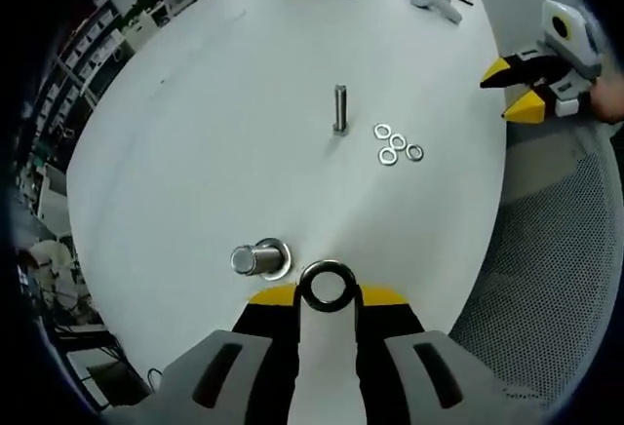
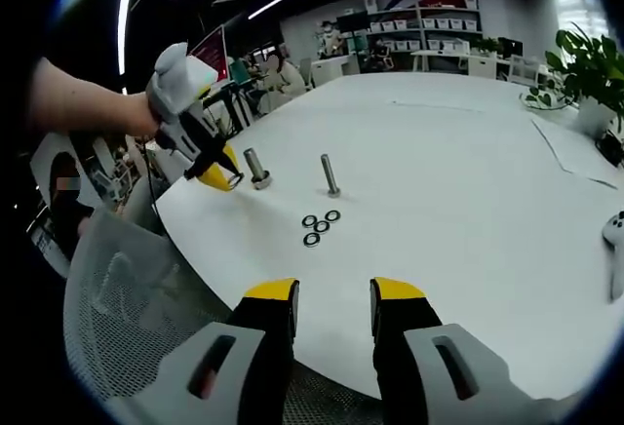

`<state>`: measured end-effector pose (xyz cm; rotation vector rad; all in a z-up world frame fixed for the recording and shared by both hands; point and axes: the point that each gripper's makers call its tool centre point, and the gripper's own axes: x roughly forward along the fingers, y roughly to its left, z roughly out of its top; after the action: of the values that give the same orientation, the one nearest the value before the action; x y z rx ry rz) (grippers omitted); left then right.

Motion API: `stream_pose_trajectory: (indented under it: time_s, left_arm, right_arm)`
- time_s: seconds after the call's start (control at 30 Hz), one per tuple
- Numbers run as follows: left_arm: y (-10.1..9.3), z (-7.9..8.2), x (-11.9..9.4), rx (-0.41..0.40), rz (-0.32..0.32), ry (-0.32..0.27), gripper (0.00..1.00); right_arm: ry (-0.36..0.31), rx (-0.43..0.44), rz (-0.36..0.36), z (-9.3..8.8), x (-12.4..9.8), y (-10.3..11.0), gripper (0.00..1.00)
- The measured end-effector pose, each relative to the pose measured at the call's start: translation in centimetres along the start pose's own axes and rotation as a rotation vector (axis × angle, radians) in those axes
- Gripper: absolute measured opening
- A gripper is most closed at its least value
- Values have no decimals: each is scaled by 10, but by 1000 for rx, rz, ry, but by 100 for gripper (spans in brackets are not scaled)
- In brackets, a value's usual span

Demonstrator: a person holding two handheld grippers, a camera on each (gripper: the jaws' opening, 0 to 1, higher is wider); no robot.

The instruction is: Place the washer onto the threaded stud by aligning its center hole with the stud, sliding it down to the base, and recovering from edge contact or off-axis alignment until the washer reaches the visible bottom stop.

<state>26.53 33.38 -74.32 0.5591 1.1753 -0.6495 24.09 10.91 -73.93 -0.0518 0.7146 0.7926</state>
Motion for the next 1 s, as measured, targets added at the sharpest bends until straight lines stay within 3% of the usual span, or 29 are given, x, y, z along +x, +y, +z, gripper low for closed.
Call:
stream_pose_trajectory:
  time_s: [0.33, 0.57, 1.0]
  left_arm:
    - [7, 18, -17, 27, 15, -37, 18]
    - [22, 25, -24, 31, 36, -67, 18]
    - [42, 24, -15, 52, 57, -21, 18]
  right_arm:
    - [-2, 1, 1, 0, 0, 0, 32]
    - [-5, 4, 1, 1, 0, 0, 32]
    - [-1, 5, 2, 0, 0, 0, 32]
